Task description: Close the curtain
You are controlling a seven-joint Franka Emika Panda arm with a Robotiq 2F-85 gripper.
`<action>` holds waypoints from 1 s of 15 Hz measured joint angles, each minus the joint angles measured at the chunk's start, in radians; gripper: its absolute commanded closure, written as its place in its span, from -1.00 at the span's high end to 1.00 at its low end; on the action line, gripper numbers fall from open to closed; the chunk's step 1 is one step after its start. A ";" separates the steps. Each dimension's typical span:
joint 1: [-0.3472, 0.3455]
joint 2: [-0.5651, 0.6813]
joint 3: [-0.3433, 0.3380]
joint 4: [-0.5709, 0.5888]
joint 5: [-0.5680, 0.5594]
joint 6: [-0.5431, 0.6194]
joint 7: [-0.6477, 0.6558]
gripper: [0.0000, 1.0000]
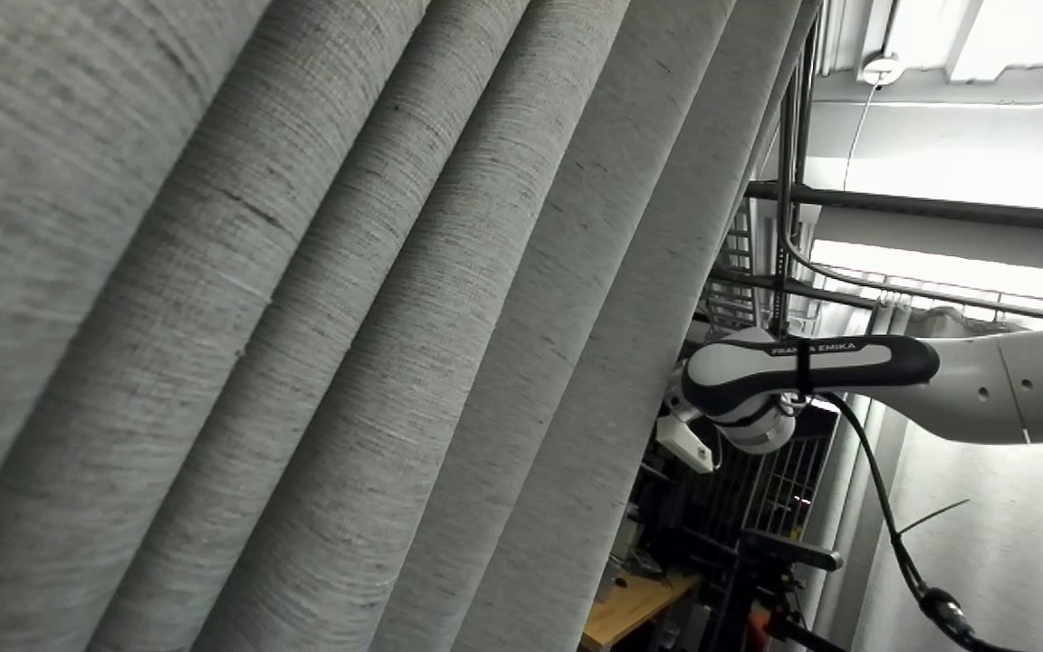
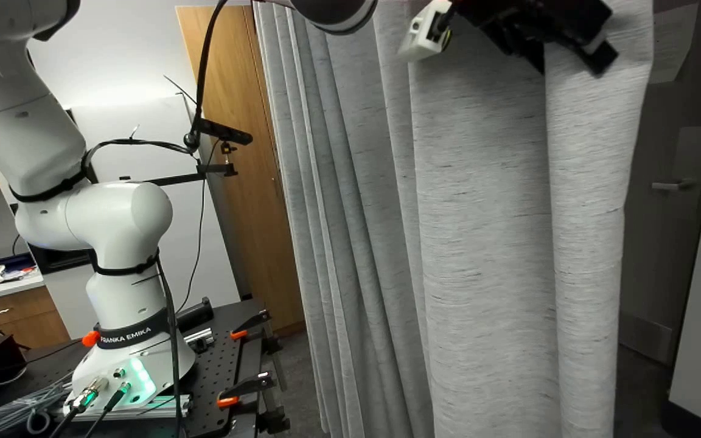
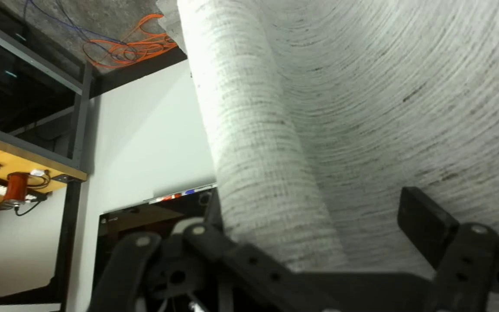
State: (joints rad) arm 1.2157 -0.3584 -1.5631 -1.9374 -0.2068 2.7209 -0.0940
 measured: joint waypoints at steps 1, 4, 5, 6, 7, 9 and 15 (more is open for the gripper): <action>-0.058 0.024 0.073 -0.032 0.010 0.000 0.000 1.00; -0.248 0.070 0.301 -0.108 -0.014 -0.002 0.039 1.00; -0.314 0.071 0.380 -0.130 -0.050 -0.006 0.072 1.00; -0.381 0.067 0.456 -0.152 -0.096 -0.014 0.111 1.00; -0.446 0.057 0.528 -0.175 -0.149 -0.022 0.152 1.00; -0.565 0.021 0.654 -0.227 -0.259 -0.049 0.237 1.00; -0.902 -0.158 0.971 -0.463 -0.451 -0.106 0.431 1.00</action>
State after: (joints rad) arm 0.3133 -0.5160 -0.5921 -2.4002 -0.6579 2.6153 0.3373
